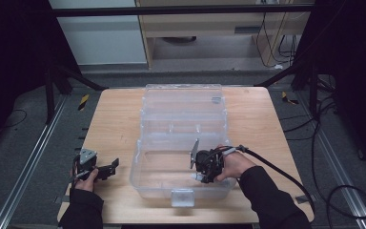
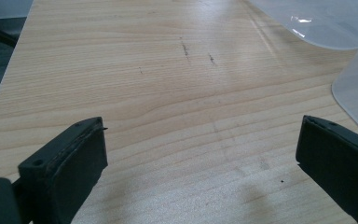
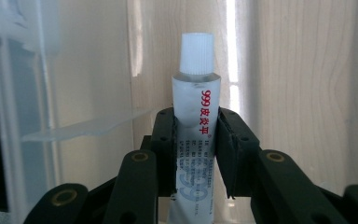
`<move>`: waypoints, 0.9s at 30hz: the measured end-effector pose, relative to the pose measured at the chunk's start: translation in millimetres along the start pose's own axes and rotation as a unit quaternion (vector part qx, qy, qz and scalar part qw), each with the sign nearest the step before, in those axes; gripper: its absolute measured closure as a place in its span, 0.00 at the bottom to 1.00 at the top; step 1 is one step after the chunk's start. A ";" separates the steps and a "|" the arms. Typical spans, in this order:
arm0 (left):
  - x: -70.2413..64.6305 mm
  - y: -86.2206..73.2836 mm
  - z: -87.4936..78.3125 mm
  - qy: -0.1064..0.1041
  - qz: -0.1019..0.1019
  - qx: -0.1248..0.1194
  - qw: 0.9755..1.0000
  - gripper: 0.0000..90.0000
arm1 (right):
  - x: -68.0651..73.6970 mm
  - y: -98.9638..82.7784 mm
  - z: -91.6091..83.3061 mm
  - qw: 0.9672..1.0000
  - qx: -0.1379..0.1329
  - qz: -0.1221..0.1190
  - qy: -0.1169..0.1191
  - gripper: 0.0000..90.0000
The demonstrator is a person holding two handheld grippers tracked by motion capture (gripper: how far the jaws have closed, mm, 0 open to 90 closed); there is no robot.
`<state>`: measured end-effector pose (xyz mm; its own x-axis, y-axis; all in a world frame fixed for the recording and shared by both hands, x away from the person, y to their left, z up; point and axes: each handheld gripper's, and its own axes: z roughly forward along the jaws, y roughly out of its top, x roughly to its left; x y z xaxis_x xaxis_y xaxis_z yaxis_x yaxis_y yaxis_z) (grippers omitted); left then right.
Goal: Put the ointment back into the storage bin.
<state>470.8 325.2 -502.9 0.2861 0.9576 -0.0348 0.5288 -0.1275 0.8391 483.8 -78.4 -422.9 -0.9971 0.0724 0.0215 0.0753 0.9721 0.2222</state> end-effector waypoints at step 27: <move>0.0 0.1 0.1 -0.001 0.000 0.001 1.000 0.01 | 1.6 -2.2 22.5 1.000 0.018 0.005 -0.007 0.76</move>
<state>471.0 325.1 -502.9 0.2883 0.9569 -0.0353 0.5308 -0.1290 0.8376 482.0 -75.3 -445.3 -0.9964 0.0842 0.0106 0.0847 0.9789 0.1859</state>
